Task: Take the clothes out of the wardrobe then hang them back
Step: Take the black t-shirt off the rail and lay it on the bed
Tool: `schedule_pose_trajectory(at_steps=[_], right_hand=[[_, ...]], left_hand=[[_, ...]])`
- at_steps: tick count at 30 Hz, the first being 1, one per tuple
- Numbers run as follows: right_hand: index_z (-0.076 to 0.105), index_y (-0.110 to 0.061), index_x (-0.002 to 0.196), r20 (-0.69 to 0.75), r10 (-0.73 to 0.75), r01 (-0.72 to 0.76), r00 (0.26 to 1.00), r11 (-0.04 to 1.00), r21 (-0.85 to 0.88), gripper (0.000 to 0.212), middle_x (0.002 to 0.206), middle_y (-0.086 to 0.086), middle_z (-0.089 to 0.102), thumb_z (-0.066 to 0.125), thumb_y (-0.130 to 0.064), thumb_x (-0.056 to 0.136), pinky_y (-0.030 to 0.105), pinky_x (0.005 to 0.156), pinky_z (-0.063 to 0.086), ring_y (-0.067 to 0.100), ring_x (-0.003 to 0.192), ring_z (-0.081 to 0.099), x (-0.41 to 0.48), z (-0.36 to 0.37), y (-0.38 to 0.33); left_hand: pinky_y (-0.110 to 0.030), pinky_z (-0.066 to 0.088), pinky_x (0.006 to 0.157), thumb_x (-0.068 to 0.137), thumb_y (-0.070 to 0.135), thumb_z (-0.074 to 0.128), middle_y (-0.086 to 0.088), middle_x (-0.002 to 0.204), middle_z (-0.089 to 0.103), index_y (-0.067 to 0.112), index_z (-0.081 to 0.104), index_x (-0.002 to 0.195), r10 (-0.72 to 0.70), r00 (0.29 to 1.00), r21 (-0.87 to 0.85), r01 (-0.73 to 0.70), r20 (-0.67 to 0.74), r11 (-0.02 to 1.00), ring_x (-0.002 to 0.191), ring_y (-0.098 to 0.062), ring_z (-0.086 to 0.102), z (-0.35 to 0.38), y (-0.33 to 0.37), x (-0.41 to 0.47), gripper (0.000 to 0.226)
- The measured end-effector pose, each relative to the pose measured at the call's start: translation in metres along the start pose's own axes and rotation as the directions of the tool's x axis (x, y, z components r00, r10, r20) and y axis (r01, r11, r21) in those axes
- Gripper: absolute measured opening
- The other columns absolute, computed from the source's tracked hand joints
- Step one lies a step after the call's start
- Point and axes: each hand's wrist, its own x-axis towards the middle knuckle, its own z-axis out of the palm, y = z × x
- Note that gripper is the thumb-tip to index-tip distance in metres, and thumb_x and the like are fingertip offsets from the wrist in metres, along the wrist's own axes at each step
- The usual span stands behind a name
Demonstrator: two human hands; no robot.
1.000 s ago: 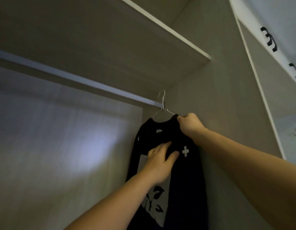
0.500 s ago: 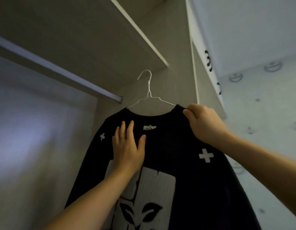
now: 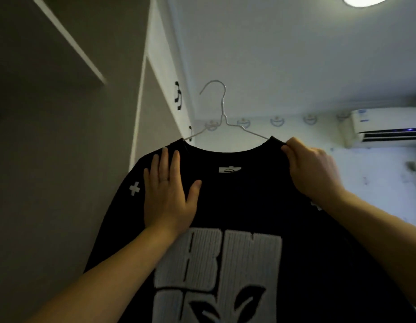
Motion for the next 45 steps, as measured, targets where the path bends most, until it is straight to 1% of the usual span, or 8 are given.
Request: schedule_pose_trajectory(at_steps=[7, 13, 17, 23, 29, 34, 41, 45], right_hand=[[0.055, -0.015, 0.091, -0.01, 0.063, -0.064, 0.998, 0.981, -0.181, 0.029, 0.088, 0.014, 0.065, 0.039, -0.037, 0.101, 0.038, 0.061, 0.04, 0.038, 0.075, 0.058, -0.037, -0.05, 0.134], [0.06, -0.012, 0.093, 0.027, 0.063, -0.049, 0.998, 0.933, -0.357, 0.028, 0.085, 0.012, 0.065, 0.045, -0.033, 0.101, 0.032, 0.061, 0.031, 0.035, 0.074, 0.059, -0.098, -0.095, 0.249], [0.058, -0.014, 0.089, 0.086, 0.138, -0.09, 0.987, 0.905, -0.417, 0.03, 0.08, 0.01, 0.064, 0.042, -0.036, 0.101, 0.036, 0.06, 0.038, 0.035, 0.073, 0.058, -0.155, -0.118, 0.321], [0.058, -0.016, 0.091, 0.195, 0.325, -0.215, 0.925, 0.874, -0.435, 0.03, 0.081, 0.009, 0.064, 0.04, -0.038, 0.098, 0.042, 0.067, 0.046, 0.032, 0.077, 0.058, -0.259, -0.147, 0.4], [0.062, -0.023, 0.092, 0.363, 0.531, -0.367, 0.766, 0.824, -0.432, 0.02, 0.083, -0.002, 0.066, 0.048, -0.035, 0.099, 0.04, 0.069, 0.051, 0.025, 0.076, 0.062, -0.379, -0.158, 0.439], [0.066, -0.026, 0.094, 0.476, 0.647, -0.453, 0.595, 0.76, -0.467, 0.024, 0.08, -0.005, 0.068, 0.049, -0.043, 0.096, 0.044, 0.067, 0.054, 0.017, 0.074, 0.064, -0.453, -0.141, 0.463], [0.064, -0.029, 0.086, 0.518, 0.74, -0.544, 0.428, 0.669, -0.507, 0.012, 0.067, -0.02, 0.055, 0.058, -0.03, 0.096, 0.015, 0.064, 0.035, -0.003, 0.066, 0.053, -0.506, -0.069, 0.507], [0.06, -0.034, 0.084, 0.488, 0.806, -0.602, 0.335, 0.581, -0.547, 0.013, 0.07, -0.018, 0.058, 0.058, -0.031, 0.096, 0.015, 0.065, 0.038, -0.002, 0.069, 0.055, -0.536, -0.033, 0.534]], left_hand=[[-0.052, 0.007, 0.121, 0.095, 0.058, 0.024, -0.004, 0.164, 0.013, 0.02, 0.017, 0.157, -0.015, 0.998, -0.147, 0.023, 0.058, 0.989, 0.151, -0.028, 0.007, 0.104, 0.115, -0.019, 0.073], [-0.048, 0.03, 0.107, 0.102, 0.04, 0.039, -0.009, 0.147, 0.041, 0.017, 0.031, 0.152, -0.045, 0.975, -0.394, 0.13, 0.218, 0.91, 0.132, -0.033, 0.037, 0.215, 0.215, -0.073, 0.056], [-0.047, 0.043, 0.091, 0.098, 0.04, 0.036, -0.011, 0.119, 0.059, 0.015, 0.055, 0.125, -0.051, 0.924, -0.568, 0.277, 0.38, 0.775, 0.109, -0.036, 0.052, 0.285, 0.271, -0.119, 0.042], [-0.035, 0.033, 0.071, 0.105, 0.019, 0.04, 0.001, 0.085, 0.048, 0.014, 0.047, 0.089, -0.026, 0.835, -0.613, 0.423, 0.549, 0.667, 0.088, -0.03, 0.05, 0.362, 0.345, -0.203, 0.017], [-0.046, 0.041, 0.073, 0.101, 0.024, 0.038, -0.017, 0.091, 0.057, 0.005, 0.055, 0.093, 0.037, 0.776, -0.542, 0.405, 0.63, 0.736, 0.087, -0.037, 0.051, 0.437, 0.378, -0.301, 0.026], [-0.046, 0.035, 0.079, 0.102, 0.021, 0.045, -0.021, 0.104, 0.059, 0.004, 0.058, 0.101, 0.033, 0.755, -0.466, 0.369, 0.655, 0.804, 0.099, -0.04, 0.048, 0.501, 0.391, -0.355, 0.022], [-0.051, 0.036, 0.085, 0.102, 0.023, 0.045, -0.025, 0.109, 0.056, 0.003, 0.058, 0.105, 0.096, 0.7, -0.449, 0.341, 0.708, 0.826, 0.106, -0.044, 0.046, 0.625, 0.392, -0.397, 0.024], [-0.052, 0.036, 0.088, 0.102, 0.025, 0.045, -0.025, 0.111, 0.056, 0.004, 0.058, 0.106, 0.146, 0.637, -0.45, 0.345, 0.756, 0.824, 0.109, -0.044, 0.045, 0.689, 0.398, -0.419, 0.025]])
